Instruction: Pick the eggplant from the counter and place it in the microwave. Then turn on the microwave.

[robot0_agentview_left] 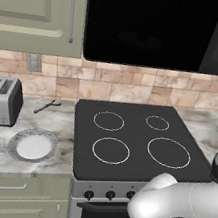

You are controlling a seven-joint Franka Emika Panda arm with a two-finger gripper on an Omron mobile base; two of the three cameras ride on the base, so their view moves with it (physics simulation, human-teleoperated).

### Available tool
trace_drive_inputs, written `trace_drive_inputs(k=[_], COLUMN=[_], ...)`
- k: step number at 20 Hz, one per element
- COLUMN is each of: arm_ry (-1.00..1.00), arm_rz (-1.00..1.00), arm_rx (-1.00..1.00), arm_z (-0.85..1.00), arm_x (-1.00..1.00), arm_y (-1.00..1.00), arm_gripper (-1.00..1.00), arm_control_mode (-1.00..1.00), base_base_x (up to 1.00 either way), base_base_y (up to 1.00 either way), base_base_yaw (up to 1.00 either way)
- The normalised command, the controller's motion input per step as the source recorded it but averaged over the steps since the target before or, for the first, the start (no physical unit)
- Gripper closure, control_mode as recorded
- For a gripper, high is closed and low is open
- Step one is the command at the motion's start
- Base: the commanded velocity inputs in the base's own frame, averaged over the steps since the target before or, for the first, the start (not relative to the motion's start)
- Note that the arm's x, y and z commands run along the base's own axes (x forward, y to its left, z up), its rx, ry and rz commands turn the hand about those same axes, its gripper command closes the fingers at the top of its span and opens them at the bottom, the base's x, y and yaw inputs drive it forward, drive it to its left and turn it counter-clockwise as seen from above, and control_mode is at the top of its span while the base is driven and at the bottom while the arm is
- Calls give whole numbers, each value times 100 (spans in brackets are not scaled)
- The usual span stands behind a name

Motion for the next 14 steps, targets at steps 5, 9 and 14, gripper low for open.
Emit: trace_drive_inputs(k=[5,9,14], arm_ry=[-1,0,0], arm_rz=[0,0,0], arm_rx=[0,0,0], arm_z=[0,0,6], arm_x=[29,30,28], arm_y=[0,0,0], arm_gripper=[100,100,100], arm_control_mode=[-100,-100,-100], base_base_x=[0,0,0], base_base_y=[0,0,0], base_base_yaw=[0,0,0])
